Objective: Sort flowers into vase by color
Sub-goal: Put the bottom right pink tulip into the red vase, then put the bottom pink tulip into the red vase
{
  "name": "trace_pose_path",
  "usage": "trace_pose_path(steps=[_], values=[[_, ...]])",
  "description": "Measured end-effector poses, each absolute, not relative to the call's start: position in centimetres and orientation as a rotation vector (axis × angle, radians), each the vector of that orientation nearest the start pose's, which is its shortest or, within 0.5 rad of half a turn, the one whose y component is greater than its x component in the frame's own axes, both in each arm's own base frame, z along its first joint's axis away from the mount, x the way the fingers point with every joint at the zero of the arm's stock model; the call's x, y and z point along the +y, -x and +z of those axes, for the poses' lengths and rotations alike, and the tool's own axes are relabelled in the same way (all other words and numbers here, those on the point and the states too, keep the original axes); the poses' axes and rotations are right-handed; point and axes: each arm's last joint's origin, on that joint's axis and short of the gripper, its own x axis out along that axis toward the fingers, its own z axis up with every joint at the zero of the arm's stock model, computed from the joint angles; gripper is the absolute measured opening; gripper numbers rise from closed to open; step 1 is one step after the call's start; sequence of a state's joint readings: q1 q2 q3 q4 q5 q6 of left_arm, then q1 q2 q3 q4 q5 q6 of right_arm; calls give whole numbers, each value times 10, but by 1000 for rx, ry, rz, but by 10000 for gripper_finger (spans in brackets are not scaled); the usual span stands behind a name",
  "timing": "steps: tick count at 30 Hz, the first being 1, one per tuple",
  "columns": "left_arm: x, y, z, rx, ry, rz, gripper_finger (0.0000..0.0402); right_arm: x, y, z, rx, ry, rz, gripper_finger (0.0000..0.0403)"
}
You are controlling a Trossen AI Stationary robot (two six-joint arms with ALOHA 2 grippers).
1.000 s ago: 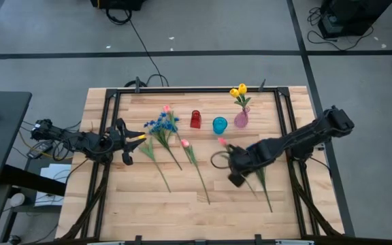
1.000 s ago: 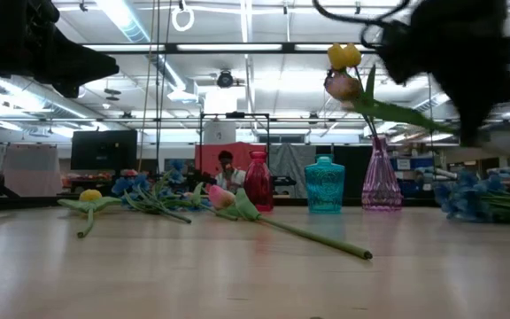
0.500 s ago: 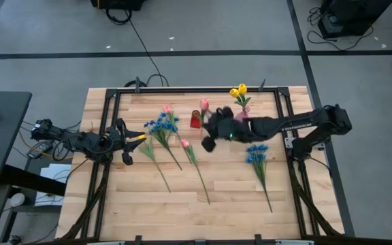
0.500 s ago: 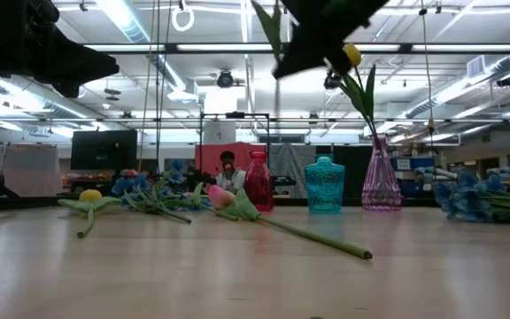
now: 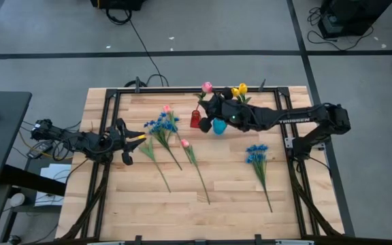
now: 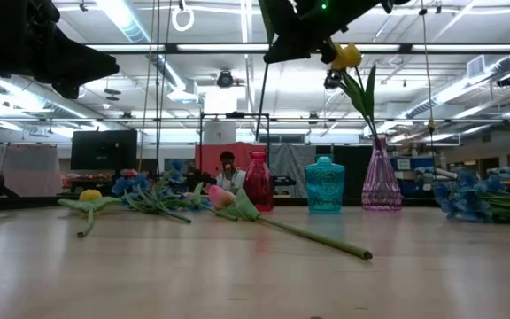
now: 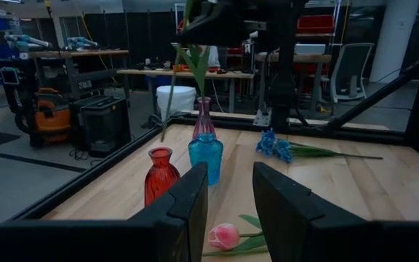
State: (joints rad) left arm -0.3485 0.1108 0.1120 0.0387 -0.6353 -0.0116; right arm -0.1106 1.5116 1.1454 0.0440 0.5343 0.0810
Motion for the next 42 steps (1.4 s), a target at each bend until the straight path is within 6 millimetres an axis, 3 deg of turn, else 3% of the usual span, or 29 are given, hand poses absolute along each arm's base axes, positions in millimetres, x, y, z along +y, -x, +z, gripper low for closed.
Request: trace_pose_path(steps=[5,17,21,28,36,42], values=[[-16,-94,197,-37,31,286,115,-65,-339,303,307,-17,-656,5],[-16,-94,196,-29,27,286,115,-75,-359,263,413,-62,-623,11],[-16,-94,196,-29,27,287,115,-75,-357,259,454,-100,-610,39],[-16,-94,196,-31,28,286,115,-75,-352,253,515,-156,-615,123],[-16,-94,197,-36,27,286,115,-83,-350,277,635,-244,-598,168],[-16,-94,195,-21,18,287,115,-50,-352,286,696,-295,-577,172]])
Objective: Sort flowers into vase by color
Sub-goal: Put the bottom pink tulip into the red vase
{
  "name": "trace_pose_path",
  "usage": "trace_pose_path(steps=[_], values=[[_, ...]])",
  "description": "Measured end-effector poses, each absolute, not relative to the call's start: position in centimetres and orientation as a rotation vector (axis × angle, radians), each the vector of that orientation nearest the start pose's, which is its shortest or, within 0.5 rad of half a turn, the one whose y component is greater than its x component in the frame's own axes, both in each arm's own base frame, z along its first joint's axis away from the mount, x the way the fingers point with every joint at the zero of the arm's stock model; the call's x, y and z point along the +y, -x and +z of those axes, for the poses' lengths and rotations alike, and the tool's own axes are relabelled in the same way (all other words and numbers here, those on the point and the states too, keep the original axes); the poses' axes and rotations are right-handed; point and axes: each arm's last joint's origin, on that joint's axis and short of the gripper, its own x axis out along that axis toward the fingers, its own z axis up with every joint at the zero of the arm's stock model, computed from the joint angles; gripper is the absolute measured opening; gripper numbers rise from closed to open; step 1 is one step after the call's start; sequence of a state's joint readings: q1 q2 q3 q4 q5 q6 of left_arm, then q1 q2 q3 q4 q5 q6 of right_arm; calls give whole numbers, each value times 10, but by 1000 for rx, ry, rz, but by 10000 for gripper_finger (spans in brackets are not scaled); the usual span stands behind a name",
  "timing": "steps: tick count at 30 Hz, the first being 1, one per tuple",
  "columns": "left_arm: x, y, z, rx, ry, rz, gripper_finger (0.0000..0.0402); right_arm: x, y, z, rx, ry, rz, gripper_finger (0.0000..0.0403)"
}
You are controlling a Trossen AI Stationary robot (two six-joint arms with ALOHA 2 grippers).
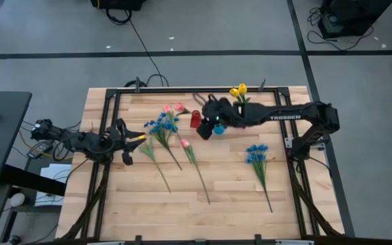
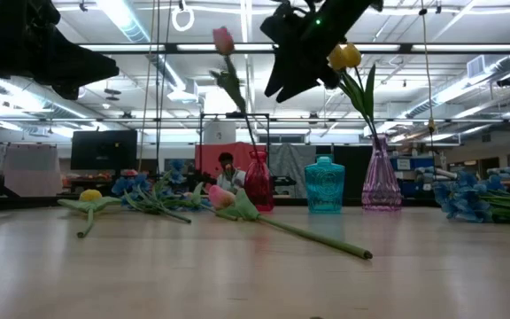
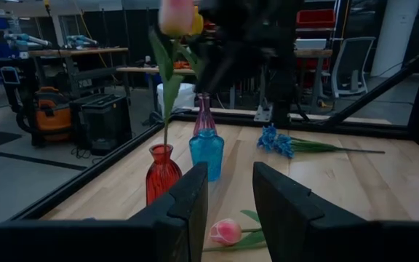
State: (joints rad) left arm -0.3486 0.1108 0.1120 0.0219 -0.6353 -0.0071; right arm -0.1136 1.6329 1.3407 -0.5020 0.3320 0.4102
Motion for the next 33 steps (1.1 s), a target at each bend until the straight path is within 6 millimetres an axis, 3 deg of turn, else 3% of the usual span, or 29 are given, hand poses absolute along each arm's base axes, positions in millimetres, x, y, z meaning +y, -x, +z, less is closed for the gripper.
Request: trace_pose_path(steps=[5,10,15,24,33], values=[[-16,-94,195,-22,18,286,115,-4,-360,273,709,-334,-572,164],[-16,-94,199,-56,14,288,115,36,-380,239,723,-409,-535,156],[-15,-92,210,-146,-21,293,115,61,-398,198,802,-519,-540,145],[-21,-93,211,-177,-67,93,115,84,-426,194,1021,-608,-671,124],[-22,-93,211,-173,-79,71,115,74,-450,179,1266,-658,-726,123]])
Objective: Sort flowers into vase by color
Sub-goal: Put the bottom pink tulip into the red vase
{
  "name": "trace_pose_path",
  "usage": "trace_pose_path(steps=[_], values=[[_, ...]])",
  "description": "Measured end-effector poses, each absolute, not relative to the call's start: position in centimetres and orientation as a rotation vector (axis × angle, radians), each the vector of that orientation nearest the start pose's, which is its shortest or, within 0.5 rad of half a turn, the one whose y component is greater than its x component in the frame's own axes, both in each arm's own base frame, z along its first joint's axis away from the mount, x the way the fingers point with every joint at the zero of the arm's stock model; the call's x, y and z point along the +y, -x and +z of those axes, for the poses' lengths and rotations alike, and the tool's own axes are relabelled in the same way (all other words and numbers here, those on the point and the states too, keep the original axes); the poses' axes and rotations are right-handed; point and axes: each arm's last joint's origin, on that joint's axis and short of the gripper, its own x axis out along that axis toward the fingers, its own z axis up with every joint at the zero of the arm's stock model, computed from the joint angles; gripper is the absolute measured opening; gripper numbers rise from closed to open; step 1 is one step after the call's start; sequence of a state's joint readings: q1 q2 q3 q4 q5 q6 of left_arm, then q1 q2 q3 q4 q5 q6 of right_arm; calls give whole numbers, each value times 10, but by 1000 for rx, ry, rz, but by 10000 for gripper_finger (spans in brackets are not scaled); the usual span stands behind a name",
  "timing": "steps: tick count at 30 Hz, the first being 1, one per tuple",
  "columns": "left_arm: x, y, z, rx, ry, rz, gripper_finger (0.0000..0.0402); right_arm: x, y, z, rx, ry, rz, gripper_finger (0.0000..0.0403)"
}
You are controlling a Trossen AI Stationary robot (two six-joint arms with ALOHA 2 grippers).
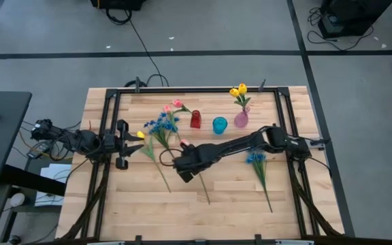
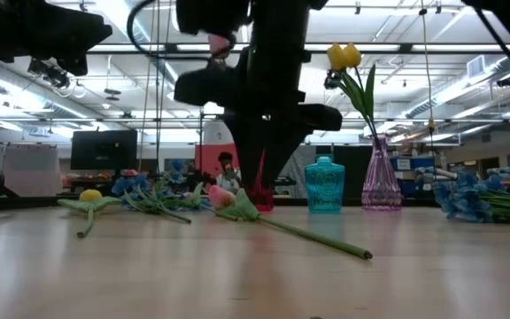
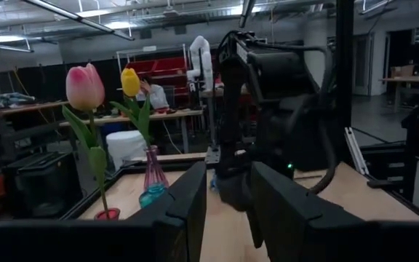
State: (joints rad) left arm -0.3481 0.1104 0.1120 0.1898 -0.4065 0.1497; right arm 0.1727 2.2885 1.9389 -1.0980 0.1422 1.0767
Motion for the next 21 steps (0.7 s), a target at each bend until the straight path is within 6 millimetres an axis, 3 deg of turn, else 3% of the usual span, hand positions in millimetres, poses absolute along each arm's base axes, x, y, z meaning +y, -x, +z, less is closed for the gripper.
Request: trace_pose_path(steps=[5,11,21], values=[[-22,-94,210,-160,-88,71,115,70,-453,168,1335,-678,-728,123],[-22,-94,209,-153,-91,70,115,68,-454,170,1323,-677,-727,123],[-24,-93,210,-174,-88,4,115,68,-459,147,1337,-663,-722,122]])
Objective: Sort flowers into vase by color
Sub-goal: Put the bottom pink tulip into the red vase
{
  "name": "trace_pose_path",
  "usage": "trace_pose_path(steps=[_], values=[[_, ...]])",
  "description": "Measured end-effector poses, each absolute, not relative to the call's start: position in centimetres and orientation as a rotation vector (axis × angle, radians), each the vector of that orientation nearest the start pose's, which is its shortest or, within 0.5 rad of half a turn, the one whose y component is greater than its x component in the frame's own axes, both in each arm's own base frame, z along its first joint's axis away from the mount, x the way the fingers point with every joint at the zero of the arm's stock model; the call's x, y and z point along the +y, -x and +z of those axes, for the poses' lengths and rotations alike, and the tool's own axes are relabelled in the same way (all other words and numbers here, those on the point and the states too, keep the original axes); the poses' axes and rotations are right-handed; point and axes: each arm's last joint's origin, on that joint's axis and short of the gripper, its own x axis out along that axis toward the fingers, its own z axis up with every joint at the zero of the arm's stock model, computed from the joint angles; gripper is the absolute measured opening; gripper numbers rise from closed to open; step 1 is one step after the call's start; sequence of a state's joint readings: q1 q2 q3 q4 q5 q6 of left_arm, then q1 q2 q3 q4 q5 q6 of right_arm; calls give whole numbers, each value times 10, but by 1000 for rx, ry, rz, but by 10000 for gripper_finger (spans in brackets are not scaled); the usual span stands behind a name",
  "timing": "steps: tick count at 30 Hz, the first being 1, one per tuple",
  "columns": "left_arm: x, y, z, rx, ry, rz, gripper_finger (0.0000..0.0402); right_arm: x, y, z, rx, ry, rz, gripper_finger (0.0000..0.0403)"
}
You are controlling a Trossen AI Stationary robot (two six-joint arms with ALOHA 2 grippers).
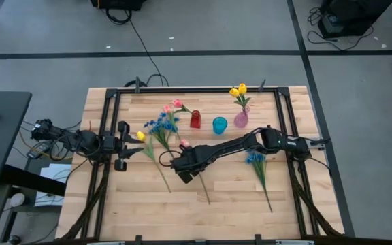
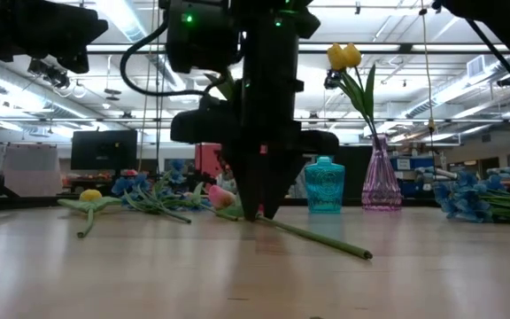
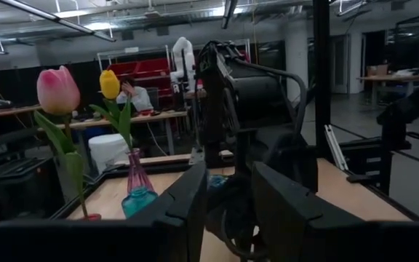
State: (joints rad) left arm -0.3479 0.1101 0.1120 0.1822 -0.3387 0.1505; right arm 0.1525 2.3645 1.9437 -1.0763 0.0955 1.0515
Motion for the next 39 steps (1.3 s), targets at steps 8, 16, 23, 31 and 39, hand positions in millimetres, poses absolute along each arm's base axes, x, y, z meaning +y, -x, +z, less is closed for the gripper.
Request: trace_pose_path(steps=[8,16,23,31,39], values=[[-23,-93,211,-174,-89,12,115,65,-457,145,1370,-650,-714,69],[-23,-94,210,-171,-90,15,115,62,-451,151,1431,-674,-711,13],[-24,-94,208,-152,-93,13,115,56,-421,214,1389,-631,-847,5],[-24,-94,206,-129,-60,9,115,43,-385,278,1178,-567,-1057,4],[-24,-94,206,-129,-46,8,115,6,-406,296,844,-336,-1046,4]])
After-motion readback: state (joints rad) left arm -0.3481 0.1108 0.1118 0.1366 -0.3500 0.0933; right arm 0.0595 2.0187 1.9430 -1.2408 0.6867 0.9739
